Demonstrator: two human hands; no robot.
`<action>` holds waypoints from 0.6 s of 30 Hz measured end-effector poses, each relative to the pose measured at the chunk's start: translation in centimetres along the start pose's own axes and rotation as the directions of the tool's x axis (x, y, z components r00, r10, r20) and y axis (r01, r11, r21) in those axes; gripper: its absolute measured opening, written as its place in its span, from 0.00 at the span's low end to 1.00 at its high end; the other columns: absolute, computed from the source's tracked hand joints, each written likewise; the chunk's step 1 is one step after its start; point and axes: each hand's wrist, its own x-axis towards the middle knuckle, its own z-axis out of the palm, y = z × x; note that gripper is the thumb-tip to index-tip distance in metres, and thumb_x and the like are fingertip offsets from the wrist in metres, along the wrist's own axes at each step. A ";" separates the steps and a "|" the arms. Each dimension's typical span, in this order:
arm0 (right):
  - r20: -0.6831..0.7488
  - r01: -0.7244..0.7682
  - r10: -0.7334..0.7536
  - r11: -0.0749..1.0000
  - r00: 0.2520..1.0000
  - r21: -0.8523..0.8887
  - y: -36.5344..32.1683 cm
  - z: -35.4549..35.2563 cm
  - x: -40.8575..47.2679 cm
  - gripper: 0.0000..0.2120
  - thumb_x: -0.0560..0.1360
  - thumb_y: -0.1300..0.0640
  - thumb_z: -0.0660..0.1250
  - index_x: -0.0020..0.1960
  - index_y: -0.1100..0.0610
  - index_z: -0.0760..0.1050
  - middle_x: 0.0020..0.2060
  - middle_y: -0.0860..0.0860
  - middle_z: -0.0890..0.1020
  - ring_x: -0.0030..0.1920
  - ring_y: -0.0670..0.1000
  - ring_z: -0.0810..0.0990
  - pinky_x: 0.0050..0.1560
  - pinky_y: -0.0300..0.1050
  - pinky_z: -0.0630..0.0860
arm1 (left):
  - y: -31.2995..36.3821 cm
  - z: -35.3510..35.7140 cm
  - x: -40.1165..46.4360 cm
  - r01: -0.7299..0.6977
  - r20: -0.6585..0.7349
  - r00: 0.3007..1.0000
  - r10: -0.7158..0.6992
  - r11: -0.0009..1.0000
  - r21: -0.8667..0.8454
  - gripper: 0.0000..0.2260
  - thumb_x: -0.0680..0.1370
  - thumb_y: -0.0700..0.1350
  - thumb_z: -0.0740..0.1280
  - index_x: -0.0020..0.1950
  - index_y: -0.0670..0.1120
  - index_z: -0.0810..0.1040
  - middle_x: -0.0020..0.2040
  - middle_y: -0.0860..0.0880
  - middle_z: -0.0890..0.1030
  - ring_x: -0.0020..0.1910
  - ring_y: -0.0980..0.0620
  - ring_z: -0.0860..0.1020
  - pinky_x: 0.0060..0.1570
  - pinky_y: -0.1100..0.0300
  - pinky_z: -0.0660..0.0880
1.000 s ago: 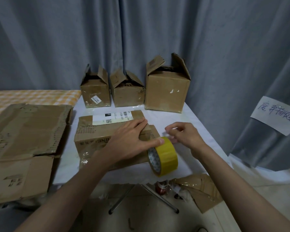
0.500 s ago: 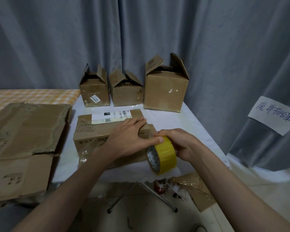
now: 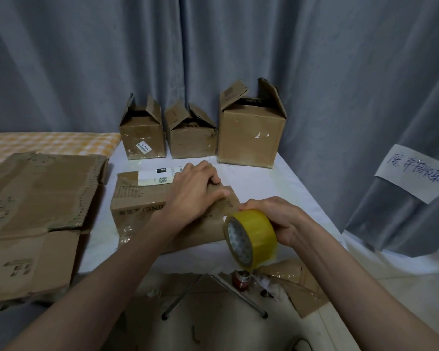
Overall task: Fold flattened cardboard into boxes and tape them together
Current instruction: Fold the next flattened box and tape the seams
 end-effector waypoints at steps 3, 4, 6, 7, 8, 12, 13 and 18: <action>0.022 0.073 -0.074 0.997 0.997 0.027 0.2 -0.9 -0.7 0.08 0.73 0.60 0.75 0.50 0.63 0.84 0.45 0.58 0.85 0.43 0.53 0.82 0.45 0.45 0.80 | -0.2 0.3 -0.5 -0.077 0.000 0.997 0.077 0.989 0.126 0.17 0.72 0.59 0.72 0.55 0.51 0.75 0.56 0.55 0.74 0.55 0.51 0.68 0.50 0.56 0.63; 0.026 0.109 -0.109 0.994 0.994 0.026 0.3 -1.1 -0.9 0.09 0.74 0.59 0.74 0.51 0.63 0.84 0.45 0.57 0.85 0.44 0.52 0.82 0.46 0.45 0.79 | -0.2 0.5 -0.7 -0.097 0.002 0.995 0.098 0.980 0.175 0.18 0.73 0.59 0.72 0.56 0.51 0.74 0.58 0.55 0.73 0.55 0.51 0.67 0.51 0.56 0.63; 0.020 0.181 -0.181 0.983 0.983 0.018 0.5 -1.5 -1.2 0.09 0.74 0.57 0.73 0.52 0.61 0.84 0.46 0.55 0.83 0.46 0.52 0.79 0.49 0.47 0.75 | 0.0 0.6 -1.0 -0.104 -0.002 0.994 0.107 0.971 0.217 0.18 0.74 0.58 0.71 0.58 0.51 0.73 0.60 0.54 0.73 0.57 0.50 0.67 0.53 0.55 0.64; 0.015 0.216 -0.216 0.976 0.976 0.008 0.5 -1.7 -1.4 0.10 0.75 0.55 0.73 0.52 0.60 0.83 0.46 0.53 0.83 0.47 0.52 0.79 0.49 0.47 0.74 | 0.0 0.6 -1.1 -0.097 -0.005 0.995 0.101 0.972 0.214 0.19 0.74 0.58 0.71 0.59 0.52 0.73 0.61 0.54 0.72 0.57 0.50 0.67 0.55 0.54 0.64; 0.011 0.249 -0.249 0.969 0.969 -0.005 0.6 -1.8 -1.6 0.09 0.75 0.54 0.72 0.52 0.59 0.83 0.47 0.52 0.83 0.47 0.50 0.79 0.48 0.45 0.73 | 0.1 0.5 -1.1 -0.087 -0.007 0.996 0.090 0.977 0.197 0.19 0.74 0.58 0.71 0.60 0.52 0.73 0.61 0.54 0.72 0.58 0.50 0.68 0.56 0.54 0.65; 0.005 0.362 -0.363 0.931 0.932 -0.042 0.6 -2.0 -2.2 0.07 0.79 0.55 0.68 0.52 0.54 0.84 0.48 0.49 0.85 0.44 0.44 0.81 0.39 0.37 0.76 | 0.5 -0.8 -1.0 -0.070 -0.067 0.996 0.064 0.993 -0.091 0.17 0.75 0.58 0.70 0.60 0.54 0.78 0.59 0.56 0.73 0.60 0.54 0.68 0.59 0.56 0.66; 0.002 0.383 -0.384 0.922 0.924 -0.053 0.6 -2.0 -2.3 0.07 0.79 0.56 0.68 0.52 0.54 0.84 0.47 0.49 0.85 0.43 0.44 0.81 0.38 0.36 0.76 | 1.0 -1.1 -1.1 -0.086 -0.079 0.994 0.075 0.984 -0.154 0.15 0.74 0.59 0.69 0.58 0.54 0.81 0.57 0.57 0.74 0.59 0.56 0.69 0.58 0.57 0.67; -0.011 0.460 -0.463 0.881 0.886 -0.108 0.7 -1.5 -2.7 0.06 0.78 0.57 0.70 0.50 0.54 0.86 0.49 0.53 0.85 0.44 0.48 0.84 0.40 0.37 0.79 | 3.5 -1.2 -1.8 -0.095 0.001 0.995 0.099 0.952 -0.291 0.04 0.72 0.53 0.74 0.45 0.55 0.85 0.43 0.58 0.80 0.45 0.60 0.76 0.45 0.64 0.72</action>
